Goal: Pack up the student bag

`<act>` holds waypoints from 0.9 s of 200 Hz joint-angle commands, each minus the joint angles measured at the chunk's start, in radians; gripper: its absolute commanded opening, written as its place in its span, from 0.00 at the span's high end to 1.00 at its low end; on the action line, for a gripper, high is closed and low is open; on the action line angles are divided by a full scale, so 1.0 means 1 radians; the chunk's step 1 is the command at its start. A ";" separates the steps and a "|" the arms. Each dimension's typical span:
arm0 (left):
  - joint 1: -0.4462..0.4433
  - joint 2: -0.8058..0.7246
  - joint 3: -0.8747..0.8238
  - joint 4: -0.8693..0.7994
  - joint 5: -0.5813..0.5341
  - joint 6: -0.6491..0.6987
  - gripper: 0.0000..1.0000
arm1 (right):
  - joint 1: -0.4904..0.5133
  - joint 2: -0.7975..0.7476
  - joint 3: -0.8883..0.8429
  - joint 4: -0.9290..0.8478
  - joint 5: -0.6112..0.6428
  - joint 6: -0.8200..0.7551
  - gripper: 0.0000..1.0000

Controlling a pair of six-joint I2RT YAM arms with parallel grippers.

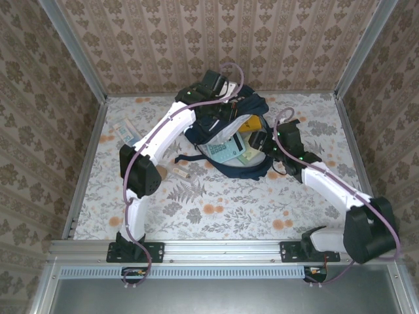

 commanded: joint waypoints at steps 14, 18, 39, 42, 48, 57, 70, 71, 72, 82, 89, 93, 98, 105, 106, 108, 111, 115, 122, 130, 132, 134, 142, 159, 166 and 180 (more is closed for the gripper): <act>-0.007 -0.152 -0.140 0.065 0.062 0.059 1.00 | -0.028 -0.130 -0.002 -0.140 0.012 -0.019 0.18; -0.008 -0.164 -0.160 0.071 0.062 0.065 1.00 | -0.031 -0.138 0.004 -0.149 0.005 -0.017 0.18; -0.010 -0.220 -0.271 0.107 0.071 0.083 1.00 | -0.043 -0.139 0.078 -0.217 -0.030 0.004 0.15; -0.010 -0.227 -0.285 0.110 0.073 0.084 1.00 | -0.045 -0.135 0.090 -0.223 -0.040 0.007 0.15; -0.011 -0.238 -0.309 0.117 0.075 0.086 1.00 | -0.046 -0.125 0.111 -0.230 -0.055 0.014 0.15; -0.011 -0.253 -0.341 0.126 0.080 0.089 1.00 | -0.048 -0.109 0.138 -0.231 -0.074 0.030 0.15; -0.015 -0.270 -0.379 0.136 0.080 0.092 1.00 | -0.050 -0.076 0.177 -0.231 -0.089 0.064 0.14; -0.015 -0.271 -0.381 0.137 0.080 0.092 1.00 | -0.052 -0.074 0.180 -0.231 -0.090 0.067 0.14; -0.015 -0.272 -0.383 0.137 0.080 0.092 1.00 | -0.053 -0.070 0.182 -0.231 -0.090 0.070 0.13; -0.017 -0.282 -0.407 0.143 0.079 0.094 1.00 | -0.063 -0.038 0.208 -0.223 -0.114 0.097 0.12; -0.019 -0.289 -0.420 0.144 0.078 0.097 1.00 | -0.072 -0.012 0.226 -0.215 -0.135 0.116 0.12; -0.019 -0.294 -0.427 0.145 0.080 0.097 1.00 | -0.078 0.007 0.239 -0.216 -0.146 0.126 0.12; -0.021 -0.299 -0.436 0.148 0.083 0.101 1.00 | -0.081 0.030 0.260 -0.220 -0.159 0.136 0.12; -0.024 -0.308 -0.453 0.155 0.084 0.105 1.00 | -0.083 0.065 0.289 -0.231 -0.175 0.143 0.12; -0.024 -0.309 -0.455 0.157 0.084 0.105 1.00 | -0.084 0.071 0.294 -0.233 -0.177 0.144 0.12; -0.024 -0.311 -0.459 0.160 0.083 0.105 1.00 | -0.084 0.080 0.303 -0.238 -0.183 0.144 0.12; -0.024 -0.315 -0.465 0.163 0.083 0.105 1.00 | -0.084 0.095 0.319 -0.244 -0.189 0.145 0.12; -0.024 -0.319 -0.473 0.167 0.084 0.105 1.00 | -0.083 0.114 0.337 -0.251 -0.197 0.144 0.12; -0.025 -0.326 -0.483 0.173 0.085 0.106 1.00 | -0.084 0.150 0.362 -0.255 -0.217 0.147 0.12; -0.027 -0.330 -0.491 0.174 0.085 0.109 1.00 | -0.084 0.192 0.396 -0.271 -0.222 0.148 0.12; -0.027 -0.331 -0.492 0.174 0.083 0.110 1.00 | -0.083 0.201 0.404 -0.278 -0.222 0.149 0.12; -0.027 -0.331 -0.493 0.174 0.083 0.111 1.00 | -0.084 0.211 0.413 -0.284 -0.224 0.148 0.12; -0.028 -0.331 -0.495 0.176 0.078 0.112 1.00 | -0.084 0.247 0.450 -0.301 -0.243 0.136 0.12; -0.030 -0.325 -0.496 0.171 0.073 0.114 1.00 | -0.082 0.314 0.520 -0.368 -0.241 0.118 0.14; -0.030 -0.322 -0.496 0.171 0.071 0.114 1.00 | -0.081 0.336 0.538 -0.388 -0.243 0.116 0.17; -0.031 -0.322 -0.497 0.173 0.065 0.112 1.00 | -0.081 0.365 0.550 -0.403 -0.260 0.108 0.29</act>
